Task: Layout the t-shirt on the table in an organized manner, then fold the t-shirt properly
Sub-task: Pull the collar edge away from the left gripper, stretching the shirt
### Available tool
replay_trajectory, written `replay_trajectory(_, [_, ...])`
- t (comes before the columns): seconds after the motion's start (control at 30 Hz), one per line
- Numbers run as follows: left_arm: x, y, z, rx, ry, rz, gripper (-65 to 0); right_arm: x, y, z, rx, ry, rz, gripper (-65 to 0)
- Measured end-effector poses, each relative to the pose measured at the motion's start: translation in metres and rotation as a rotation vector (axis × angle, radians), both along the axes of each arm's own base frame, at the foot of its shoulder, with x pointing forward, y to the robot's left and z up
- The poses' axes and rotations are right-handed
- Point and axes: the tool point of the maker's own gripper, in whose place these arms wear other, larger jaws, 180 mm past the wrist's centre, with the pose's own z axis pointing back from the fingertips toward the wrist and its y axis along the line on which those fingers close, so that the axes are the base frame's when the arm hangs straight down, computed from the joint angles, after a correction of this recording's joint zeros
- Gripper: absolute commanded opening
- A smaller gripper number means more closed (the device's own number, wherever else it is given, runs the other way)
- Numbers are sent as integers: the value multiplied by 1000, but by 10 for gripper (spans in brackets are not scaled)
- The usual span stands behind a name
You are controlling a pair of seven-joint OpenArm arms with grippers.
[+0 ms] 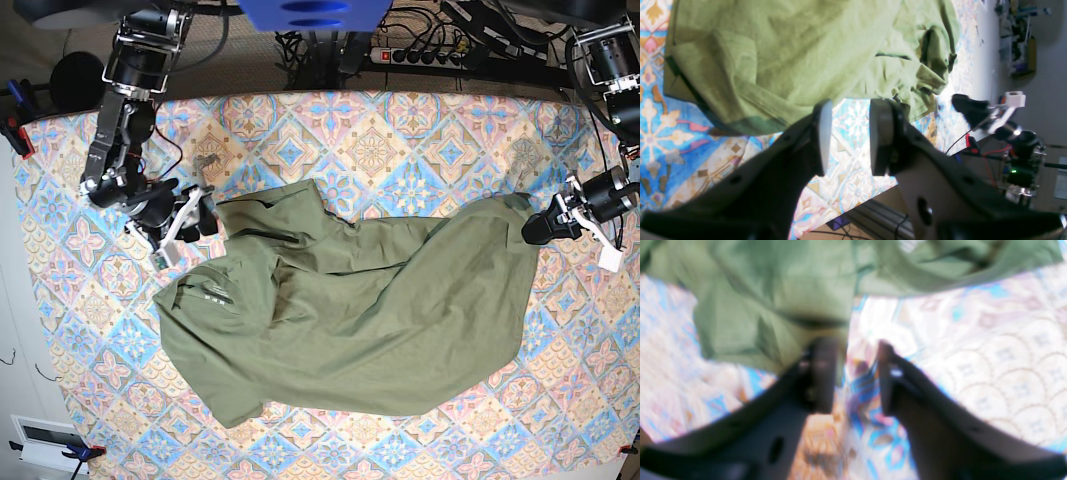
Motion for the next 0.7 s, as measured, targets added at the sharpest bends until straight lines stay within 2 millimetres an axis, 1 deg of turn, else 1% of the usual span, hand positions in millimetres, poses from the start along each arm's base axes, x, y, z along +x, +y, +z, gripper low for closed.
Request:
replay_trajectory(0.07, [0, 1, -1, 8, 4, 2, -464, -5, -8, -10, -83, 34, 8, -343])
replay_trajectory(0.13, [0, 1, -1, 6, 2, 2, -464, -7, -11, -15, -120, 50, 6, -333])
replay_trajectory(0.23, [0, 0, -1, 3, 2, 1, -464, -7, -1, -17, -90, 52, 4, -334])
replay_trajectory(0.33, [0, 1, 0, 5, 1, 2, -464, -3, 10, -15, -52, 32, 11, -335])
replay_trajectory(0.4, [0, 0, 0, 3, 1, 1, -464, 1, 15, -20, -40, 42, 25, -335])
replay_trajectory(0.47, [0, 0, -1, 3, 2, 1, -464, -4, 20, -32, -30, 78, 36, -335])
replay_trajectory(0.57, [0, 0, 0, 1, 0, 1, -464, -4, 25, -34, 0, 62, 32, -335])
replay_trajectory(0.7, [0, -1, 0, -3, 0, 1, -464, 1, 38, -36, 46, 47, 45, -337])
